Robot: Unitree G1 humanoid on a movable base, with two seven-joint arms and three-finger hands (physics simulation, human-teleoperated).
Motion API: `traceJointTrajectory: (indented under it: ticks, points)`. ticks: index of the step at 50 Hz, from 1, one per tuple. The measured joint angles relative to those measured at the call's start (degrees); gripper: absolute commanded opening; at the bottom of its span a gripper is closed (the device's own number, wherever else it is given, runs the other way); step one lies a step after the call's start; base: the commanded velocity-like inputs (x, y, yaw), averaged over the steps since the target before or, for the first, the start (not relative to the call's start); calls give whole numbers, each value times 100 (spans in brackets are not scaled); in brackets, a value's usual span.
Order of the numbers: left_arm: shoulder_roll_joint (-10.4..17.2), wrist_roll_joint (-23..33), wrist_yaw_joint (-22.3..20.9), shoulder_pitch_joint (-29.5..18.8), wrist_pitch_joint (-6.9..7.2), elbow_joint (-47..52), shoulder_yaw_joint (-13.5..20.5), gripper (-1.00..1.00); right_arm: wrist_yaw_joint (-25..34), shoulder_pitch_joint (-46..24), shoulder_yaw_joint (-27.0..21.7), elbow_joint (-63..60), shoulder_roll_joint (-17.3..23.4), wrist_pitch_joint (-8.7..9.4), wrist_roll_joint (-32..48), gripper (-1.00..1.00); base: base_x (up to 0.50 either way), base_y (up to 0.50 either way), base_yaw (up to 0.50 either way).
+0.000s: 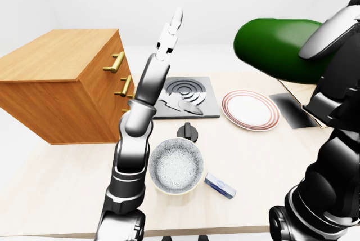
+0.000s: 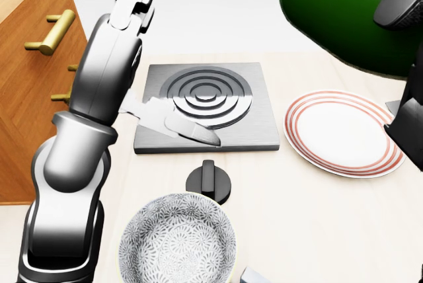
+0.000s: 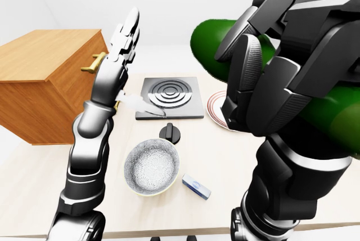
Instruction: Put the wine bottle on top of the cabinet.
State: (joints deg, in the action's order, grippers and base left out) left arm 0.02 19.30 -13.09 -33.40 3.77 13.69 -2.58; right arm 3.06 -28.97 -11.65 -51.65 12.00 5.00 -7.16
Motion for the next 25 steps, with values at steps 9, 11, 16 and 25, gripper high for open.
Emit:
traceJointTrajectory:
  ticks: [9, 11, 16, 25]
  points:
    - [-103, 257, -80, 105, -554, -139, -111, 100, 67, 46, 42, -5, -49, 0, 78, -100, 0, 0, 0]
    - [-119, 302, -81, 88, -654, -203, -116, 100, 71, 49, 53, -14, -65, 0, 89, -100, 0, 0, 0]
    - [-138, 382, -56, -12, -865, -420, -108, 100, 80, 60, 82, -26, -101, 0, 112, -100, 0, 0, 0]
    - [-158, 520, 41, -212, -877, -811, -107, 100, 88, 102, 132, -51, -156, 0, 145, -100, 0, 0, 0]
